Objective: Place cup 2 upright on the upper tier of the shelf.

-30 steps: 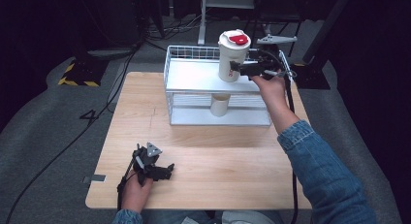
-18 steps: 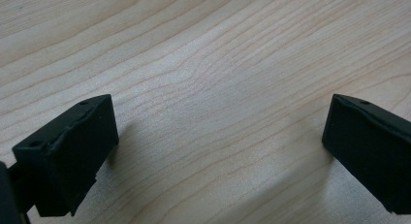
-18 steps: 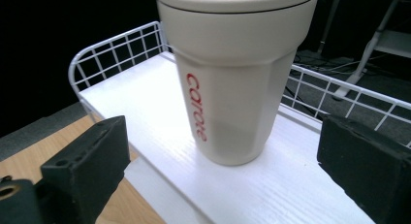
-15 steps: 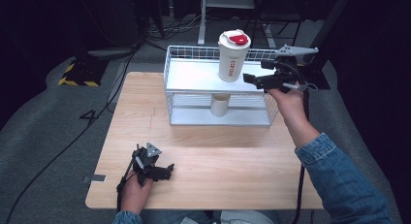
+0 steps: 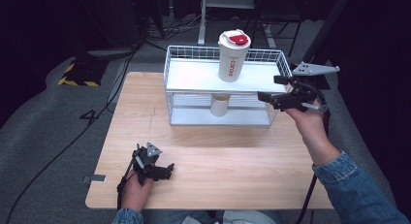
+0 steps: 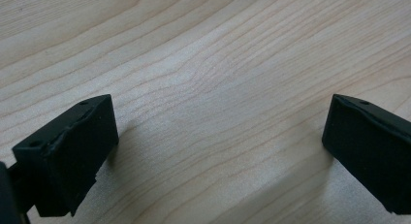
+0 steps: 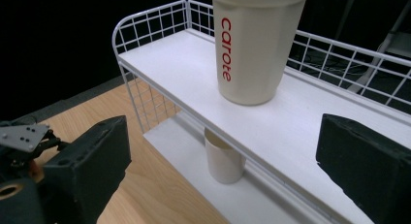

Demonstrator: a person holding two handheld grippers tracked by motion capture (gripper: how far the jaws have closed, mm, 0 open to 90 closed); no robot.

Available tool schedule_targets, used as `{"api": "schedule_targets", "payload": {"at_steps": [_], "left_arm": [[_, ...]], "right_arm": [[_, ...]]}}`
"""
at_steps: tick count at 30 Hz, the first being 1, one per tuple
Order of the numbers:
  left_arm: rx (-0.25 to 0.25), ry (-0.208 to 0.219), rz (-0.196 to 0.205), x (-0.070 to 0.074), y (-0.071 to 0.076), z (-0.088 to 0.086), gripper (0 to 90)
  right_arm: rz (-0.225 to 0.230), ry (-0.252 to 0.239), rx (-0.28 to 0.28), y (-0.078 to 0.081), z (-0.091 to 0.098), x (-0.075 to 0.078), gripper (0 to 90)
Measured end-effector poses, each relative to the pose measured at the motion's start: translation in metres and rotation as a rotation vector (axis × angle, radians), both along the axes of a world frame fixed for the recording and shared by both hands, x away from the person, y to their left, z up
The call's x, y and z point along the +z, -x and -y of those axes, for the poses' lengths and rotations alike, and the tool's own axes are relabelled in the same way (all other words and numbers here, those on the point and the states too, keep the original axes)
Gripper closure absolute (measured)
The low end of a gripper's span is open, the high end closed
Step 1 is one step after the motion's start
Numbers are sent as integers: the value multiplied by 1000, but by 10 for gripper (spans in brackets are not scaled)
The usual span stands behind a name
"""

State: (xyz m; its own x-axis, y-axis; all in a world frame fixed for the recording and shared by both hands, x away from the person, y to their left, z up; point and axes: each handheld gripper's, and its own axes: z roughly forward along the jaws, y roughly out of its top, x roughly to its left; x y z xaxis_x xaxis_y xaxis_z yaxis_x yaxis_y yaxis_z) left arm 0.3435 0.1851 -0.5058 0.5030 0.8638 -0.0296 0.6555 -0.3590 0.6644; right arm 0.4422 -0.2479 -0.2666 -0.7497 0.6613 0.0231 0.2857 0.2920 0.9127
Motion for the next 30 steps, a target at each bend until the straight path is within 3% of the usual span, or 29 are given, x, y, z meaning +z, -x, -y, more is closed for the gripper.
{"api": "schedule_targets", "payload": {"at_steps": [5,17,30], "left_arm": [[2,0,0,0,0,0,1],[4,-1,-1,0,0,0,1],[4,1,-1,0,0,1,1]], "right_arm": [[21,34,-11,12,12,-9,59],[-17,88,-31,27,37,-43,63],[-105,126,-41,48,49,-93,69]]}}
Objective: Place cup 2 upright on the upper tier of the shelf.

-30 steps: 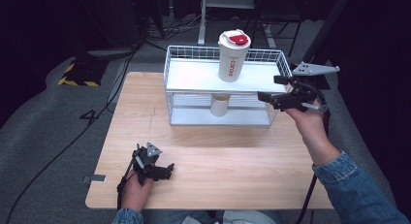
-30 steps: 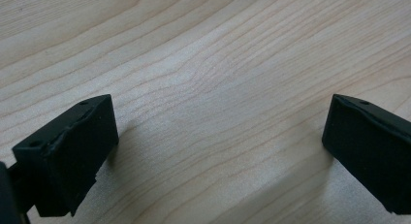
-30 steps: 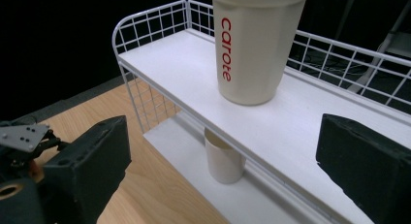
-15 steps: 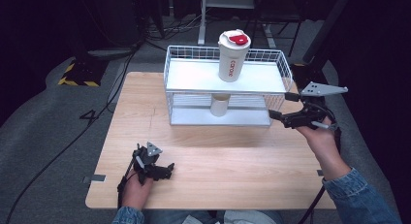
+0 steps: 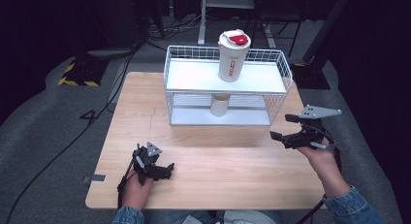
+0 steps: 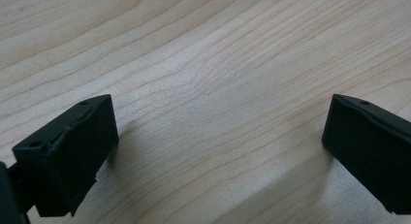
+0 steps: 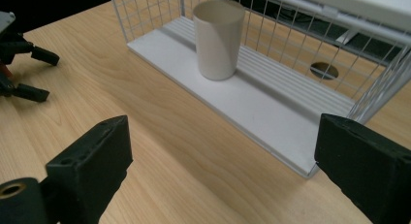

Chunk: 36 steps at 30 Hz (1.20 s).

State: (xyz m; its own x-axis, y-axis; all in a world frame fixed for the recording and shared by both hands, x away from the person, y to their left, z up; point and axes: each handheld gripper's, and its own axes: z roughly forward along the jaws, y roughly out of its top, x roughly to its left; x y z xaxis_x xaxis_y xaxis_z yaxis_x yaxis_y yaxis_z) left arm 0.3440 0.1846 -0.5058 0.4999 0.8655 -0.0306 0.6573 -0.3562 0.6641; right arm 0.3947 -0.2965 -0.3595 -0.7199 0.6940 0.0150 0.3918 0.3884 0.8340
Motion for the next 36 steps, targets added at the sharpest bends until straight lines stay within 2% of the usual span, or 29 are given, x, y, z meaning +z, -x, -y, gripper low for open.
{"api": "schedule_targets", "payload": {"at_steps": [9,17,26,30,36], "left_arm": [[0,-1,0,0,0,0,1],[0,-1,0,0,0,0,1],[0,0,0,0,0,0,1],[0,0,0,0,0,0,1],[0,0,0,0,0,0,0]], "right_arm": [[-44,-29,-34,11,12,-38,85],[-96,-48,-33,21,18,-71,86],[-140,-52,-57,28,19,-103,89],[-149,-30,-58,29,19,-114,90],[-178,-23,-57,32,18,-129,90]]}}
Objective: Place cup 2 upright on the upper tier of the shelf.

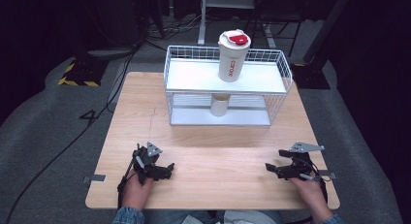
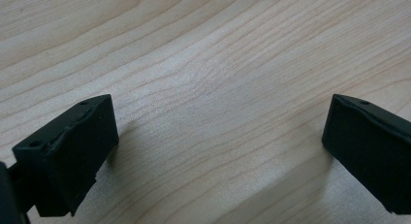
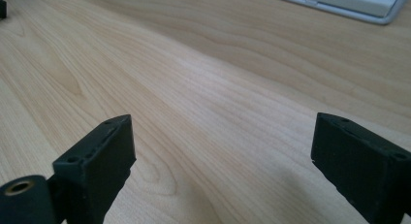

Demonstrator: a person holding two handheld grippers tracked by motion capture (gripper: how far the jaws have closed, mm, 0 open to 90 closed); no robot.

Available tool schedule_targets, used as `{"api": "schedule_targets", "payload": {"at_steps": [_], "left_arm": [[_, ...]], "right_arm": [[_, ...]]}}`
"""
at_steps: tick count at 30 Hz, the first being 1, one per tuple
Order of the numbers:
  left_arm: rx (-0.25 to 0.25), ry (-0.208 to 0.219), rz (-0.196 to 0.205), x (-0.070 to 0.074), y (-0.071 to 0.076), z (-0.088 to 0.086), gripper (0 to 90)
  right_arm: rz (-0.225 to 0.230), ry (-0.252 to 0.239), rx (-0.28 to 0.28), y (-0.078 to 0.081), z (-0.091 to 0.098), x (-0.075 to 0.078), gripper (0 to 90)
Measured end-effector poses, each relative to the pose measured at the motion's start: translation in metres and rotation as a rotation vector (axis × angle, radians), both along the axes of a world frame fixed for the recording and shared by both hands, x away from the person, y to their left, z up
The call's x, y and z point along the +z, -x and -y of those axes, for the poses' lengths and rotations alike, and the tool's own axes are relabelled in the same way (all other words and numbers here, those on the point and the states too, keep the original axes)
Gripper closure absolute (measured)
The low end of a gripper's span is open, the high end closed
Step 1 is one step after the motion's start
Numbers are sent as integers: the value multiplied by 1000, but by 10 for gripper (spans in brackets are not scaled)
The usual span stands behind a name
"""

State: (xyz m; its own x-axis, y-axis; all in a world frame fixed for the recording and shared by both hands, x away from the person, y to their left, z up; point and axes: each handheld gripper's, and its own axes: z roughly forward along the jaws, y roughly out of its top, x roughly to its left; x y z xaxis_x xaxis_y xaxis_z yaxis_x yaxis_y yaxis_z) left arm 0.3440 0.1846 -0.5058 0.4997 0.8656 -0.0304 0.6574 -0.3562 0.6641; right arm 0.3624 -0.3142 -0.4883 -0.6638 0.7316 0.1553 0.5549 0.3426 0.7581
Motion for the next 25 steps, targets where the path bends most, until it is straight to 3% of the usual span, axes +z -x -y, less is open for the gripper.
{"api": "schedule_targets", "payload": {"at_steps": [10,14,18,25], "left_arm": [[0,0,0,0,0,0,0],[0,0,0,0,0,0,0],[0,0,0,0,0,0,1],[0,0,0,0,0,0,1]], "right_arm": [[-11,61,-10,3,-4,-13,90],[8,80,-13,3,-4,-15,90],[64,169,-25,5,-9,-17,82],[58,164,-26,4,-9,-17,74]]}}
